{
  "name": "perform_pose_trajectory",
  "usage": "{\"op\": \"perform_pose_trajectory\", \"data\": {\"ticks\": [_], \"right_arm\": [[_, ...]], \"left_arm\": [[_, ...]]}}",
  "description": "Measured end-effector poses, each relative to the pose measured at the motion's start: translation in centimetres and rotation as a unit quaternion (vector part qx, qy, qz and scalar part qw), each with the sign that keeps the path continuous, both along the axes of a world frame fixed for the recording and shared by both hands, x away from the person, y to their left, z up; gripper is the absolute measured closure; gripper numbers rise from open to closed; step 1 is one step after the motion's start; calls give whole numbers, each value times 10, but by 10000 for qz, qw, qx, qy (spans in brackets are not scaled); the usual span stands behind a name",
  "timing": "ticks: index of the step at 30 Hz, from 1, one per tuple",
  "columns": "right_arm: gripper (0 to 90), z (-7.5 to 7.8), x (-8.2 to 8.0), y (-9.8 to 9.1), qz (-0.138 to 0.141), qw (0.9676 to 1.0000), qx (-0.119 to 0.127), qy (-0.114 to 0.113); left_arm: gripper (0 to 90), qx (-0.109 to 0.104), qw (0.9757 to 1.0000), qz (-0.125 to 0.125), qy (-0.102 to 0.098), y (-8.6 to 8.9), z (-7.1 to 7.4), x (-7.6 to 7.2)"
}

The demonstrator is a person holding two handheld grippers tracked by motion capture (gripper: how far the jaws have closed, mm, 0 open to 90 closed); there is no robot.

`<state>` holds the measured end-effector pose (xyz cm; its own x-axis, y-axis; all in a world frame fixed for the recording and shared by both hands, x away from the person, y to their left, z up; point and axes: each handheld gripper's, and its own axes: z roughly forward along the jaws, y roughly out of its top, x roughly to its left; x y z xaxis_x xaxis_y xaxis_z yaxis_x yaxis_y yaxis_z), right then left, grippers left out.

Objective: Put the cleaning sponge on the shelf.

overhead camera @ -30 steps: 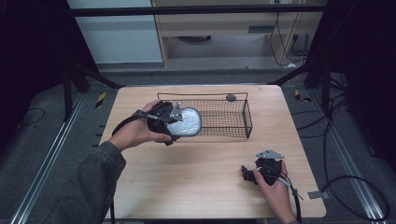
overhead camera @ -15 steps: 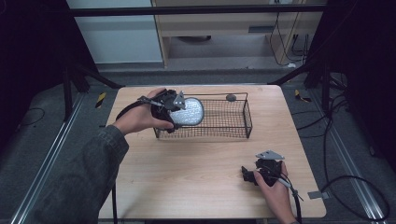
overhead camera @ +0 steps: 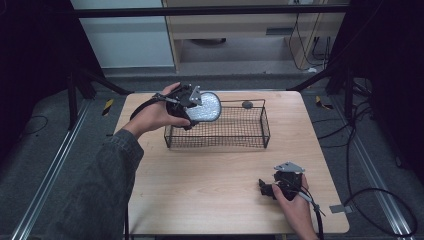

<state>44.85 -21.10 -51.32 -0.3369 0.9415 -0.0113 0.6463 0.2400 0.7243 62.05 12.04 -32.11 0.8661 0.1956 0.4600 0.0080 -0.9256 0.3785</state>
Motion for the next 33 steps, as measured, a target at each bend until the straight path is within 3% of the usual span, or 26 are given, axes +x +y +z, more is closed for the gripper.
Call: {"op": "perform_pose_trajectory", "data": {"ticks": [8, 18, 33], "right_arm": [[7, 0, -1, 1, -34, 10000, 39, 22], [7, 0, -1, 1, -30, 10000, 35, 18], [7, 0, 0, 1, -29, 10000, 34, 6]], "left_arm": [[64, 148, 9999, -7, -23, -1, -11, 6], [64, 257, 9996, 29, 140, 9, -35, 23], [63, 328, 9990, 83, 283, 8, -55, 34]]}}
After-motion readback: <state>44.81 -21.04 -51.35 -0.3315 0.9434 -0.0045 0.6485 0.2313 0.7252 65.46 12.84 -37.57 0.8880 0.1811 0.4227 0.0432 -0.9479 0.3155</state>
